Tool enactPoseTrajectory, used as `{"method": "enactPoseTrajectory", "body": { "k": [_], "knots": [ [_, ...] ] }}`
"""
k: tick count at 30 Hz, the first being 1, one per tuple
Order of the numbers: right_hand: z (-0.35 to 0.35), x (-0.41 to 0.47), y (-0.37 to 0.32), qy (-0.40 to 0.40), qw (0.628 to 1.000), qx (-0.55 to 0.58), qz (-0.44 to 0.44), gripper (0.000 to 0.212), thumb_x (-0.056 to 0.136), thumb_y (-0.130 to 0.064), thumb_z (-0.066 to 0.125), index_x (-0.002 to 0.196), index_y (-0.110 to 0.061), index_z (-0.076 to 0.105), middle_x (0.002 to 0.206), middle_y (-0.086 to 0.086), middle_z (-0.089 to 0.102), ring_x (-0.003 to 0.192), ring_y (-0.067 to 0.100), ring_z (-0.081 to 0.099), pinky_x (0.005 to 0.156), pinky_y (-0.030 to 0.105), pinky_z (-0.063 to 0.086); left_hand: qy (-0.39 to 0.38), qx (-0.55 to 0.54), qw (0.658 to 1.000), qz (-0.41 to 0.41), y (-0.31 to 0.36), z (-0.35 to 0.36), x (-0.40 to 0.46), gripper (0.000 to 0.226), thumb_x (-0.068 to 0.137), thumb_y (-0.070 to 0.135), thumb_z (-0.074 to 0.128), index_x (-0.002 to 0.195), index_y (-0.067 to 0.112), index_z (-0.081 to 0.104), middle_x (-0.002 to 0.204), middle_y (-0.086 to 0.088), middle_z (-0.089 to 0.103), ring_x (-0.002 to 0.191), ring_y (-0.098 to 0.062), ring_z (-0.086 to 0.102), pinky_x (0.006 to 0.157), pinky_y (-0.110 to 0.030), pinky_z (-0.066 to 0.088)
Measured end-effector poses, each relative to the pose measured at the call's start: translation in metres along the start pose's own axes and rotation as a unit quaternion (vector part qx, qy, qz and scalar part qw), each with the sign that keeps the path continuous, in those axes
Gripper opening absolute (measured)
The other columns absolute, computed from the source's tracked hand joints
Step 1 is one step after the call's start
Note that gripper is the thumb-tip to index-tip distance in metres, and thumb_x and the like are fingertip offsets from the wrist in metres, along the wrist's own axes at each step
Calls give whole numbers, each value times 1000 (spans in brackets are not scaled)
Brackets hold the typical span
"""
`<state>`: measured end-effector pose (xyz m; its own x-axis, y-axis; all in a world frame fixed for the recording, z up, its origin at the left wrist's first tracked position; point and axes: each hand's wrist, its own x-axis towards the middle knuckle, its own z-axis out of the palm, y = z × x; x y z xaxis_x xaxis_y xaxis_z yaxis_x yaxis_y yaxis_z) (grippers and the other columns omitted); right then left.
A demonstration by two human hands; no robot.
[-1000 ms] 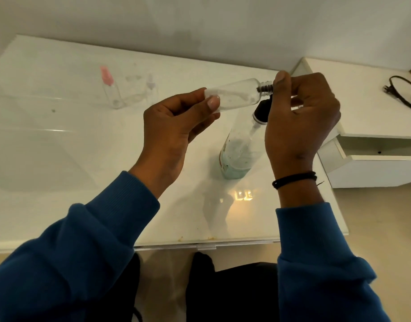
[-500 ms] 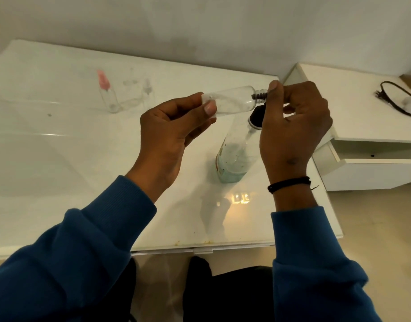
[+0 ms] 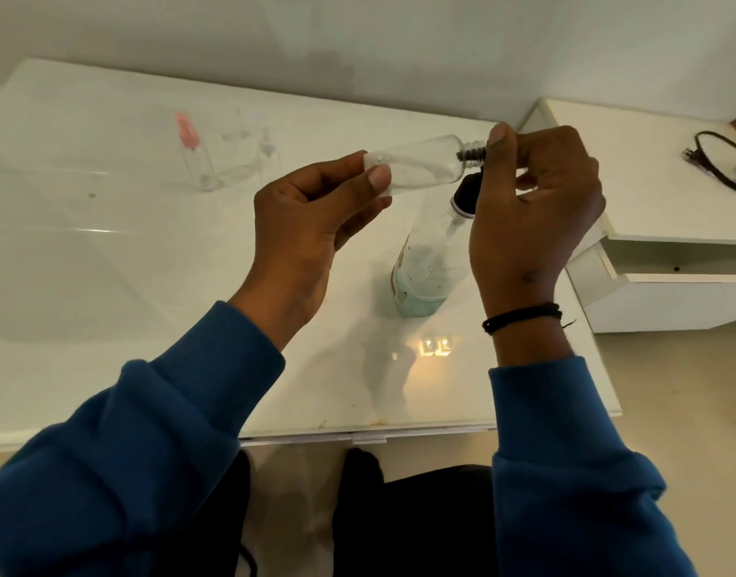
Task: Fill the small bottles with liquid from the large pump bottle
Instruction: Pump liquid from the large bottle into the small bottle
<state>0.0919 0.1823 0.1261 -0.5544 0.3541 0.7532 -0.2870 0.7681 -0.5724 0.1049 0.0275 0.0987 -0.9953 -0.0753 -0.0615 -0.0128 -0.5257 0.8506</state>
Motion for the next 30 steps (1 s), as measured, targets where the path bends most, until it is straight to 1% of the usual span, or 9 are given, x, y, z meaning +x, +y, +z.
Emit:
{"method": "enactPoseTrajectory", "body": {
  "k": [4,6,9,12,16,21,24,27,30],
  "knots": [
    [-3,1,3,-7,1000,10,7,28,94,-28,63,69,-32,53,71,-14,56,72,32,60,64,40,49,0,0,1000,-1,0,1,0,29,85,6,76,113,0,73,109,-14,77,103,-26,74,89,-31,59],
    [-4,6,4,6,1000,7,6,29,94,-29,63,68,-33,51,71,-13,57,73,32,61,65,30,46,-6,2,1000,0,-1,2,-1,28,84,5,76,111,0,73,109,-15,77,103,-27,74,89,-32,59],
    [-2,5,2,10,1000,-9,-1,28,94,-29,62,69,-32,51,73,-15,57,74,29,59,66,10,34,-6,2,1000,2,-2,1,-1,26,86,4,76,111,0,73,109,-16,76,103,-27,74,89,-32,59],
    [-2,0,4,-7,1000,3,-4,28,95,-29,63,70,-32,52,73,-14,56,72,31,60,65,23,42,0,4,1000,5,1,0,0,28,86,4,76,114,-1,72,110,-15,76,103,-26,74,89,-32,59],
    [-5,5,4,5,1000,-7,-12,26,95,-29,62,70,-33,54,74,-17,56,73,32,60,67,6,29,-5,12,1000,3,0,1,-1,30,86,4,75,115,-2,72,110,-15,76,103,-27,75,88,-32,59],
    [-3,-1,2,-10,1000,-8,-6,24,95,-30,62,72,-33,55,76,-17,55,74,29,59,68,15,34,6,6,1000,7,2,0,1,29,86,3,76,114,-1,72,109,-15,77,102,-27,75,87,-31,59],
    [-5,0,4,-12,1000,-7,-8,24,95,-29,63,71,-28,62,75,-17,56,74,30,59,67,11,33,1,7,1000,5,2,1,0,30,86,4,76,115,-1,72,110,-13,77,103,-26,74,88,-31,59],
    [-5,5,4,2,1000,-15,-16,24,95,-29,62,71,-29,62,75,-16,57,73,31,60,64,21,36,-4,7,1000,4,0,1,-1,27,86,4,76,113,0,73,109,-13,77,102,-26,75,88,-31,59],
    [-2,1,6,-1,1000,-13,-4,25,95,-30,62,71,-22,66,75,-15,56,72,31,59,66,19,36,1,6,1000,5,0,1,0,28,86,4,76,113,-1,73,109,-14,77,102,-26,75,88,-31,59]
  ]
}}
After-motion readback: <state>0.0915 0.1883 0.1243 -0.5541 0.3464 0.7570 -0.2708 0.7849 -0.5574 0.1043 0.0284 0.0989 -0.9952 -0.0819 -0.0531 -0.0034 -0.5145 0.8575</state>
